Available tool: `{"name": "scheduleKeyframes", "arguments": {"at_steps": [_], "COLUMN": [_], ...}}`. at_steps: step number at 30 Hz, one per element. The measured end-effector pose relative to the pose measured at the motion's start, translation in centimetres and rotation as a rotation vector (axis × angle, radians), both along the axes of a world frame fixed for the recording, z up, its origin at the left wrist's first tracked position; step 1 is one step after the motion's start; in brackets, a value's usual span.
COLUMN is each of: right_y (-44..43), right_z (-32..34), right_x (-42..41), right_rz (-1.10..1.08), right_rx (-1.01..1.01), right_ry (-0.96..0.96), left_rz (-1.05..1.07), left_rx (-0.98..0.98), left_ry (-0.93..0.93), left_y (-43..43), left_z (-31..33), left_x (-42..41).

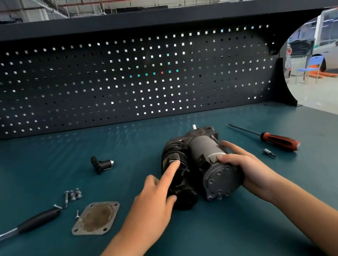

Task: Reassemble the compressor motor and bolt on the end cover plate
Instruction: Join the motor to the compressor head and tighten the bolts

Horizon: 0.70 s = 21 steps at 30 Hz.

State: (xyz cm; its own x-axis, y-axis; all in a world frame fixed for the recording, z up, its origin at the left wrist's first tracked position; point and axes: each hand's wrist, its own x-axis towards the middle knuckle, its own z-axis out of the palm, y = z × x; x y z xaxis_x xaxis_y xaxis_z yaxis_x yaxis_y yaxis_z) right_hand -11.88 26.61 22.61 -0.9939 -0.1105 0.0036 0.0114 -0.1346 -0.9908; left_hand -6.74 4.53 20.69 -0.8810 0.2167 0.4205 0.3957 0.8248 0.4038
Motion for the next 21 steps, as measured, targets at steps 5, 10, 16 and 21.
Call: {"name": "scheduleKeyframes", "arguments": {"at_steps": [5, 10, 16, 21], "right_y": [-0.2, 0.2, 0.7, 0.9], "right_z": [0.0, -0.3, -0.4, -0.8], "right_x": [0.6, 0.3, 0.3, 0.4], "right_rz": [-0.143, -0.163, -0.063, -0.101], "right_rx": [0.359, 0.579, 0.67, 0.69], "right_ry": [0.235, 0.404, 0.453, 0.489], "left_rz": [0.009, 0.17, 0.225, 0.246], "left_rx": [-0.05, -0.074, 0.031, 0.051], "left_ry": [0.034, -0.056, -0.136, -0.126], "left_y": [-1.2, -4.7, -6.7, -7.3], "left_z": [1.1, 0.8, 1.1, 1.1], "left_x": [0.7, 2.4, 2.5, 2.8]}}
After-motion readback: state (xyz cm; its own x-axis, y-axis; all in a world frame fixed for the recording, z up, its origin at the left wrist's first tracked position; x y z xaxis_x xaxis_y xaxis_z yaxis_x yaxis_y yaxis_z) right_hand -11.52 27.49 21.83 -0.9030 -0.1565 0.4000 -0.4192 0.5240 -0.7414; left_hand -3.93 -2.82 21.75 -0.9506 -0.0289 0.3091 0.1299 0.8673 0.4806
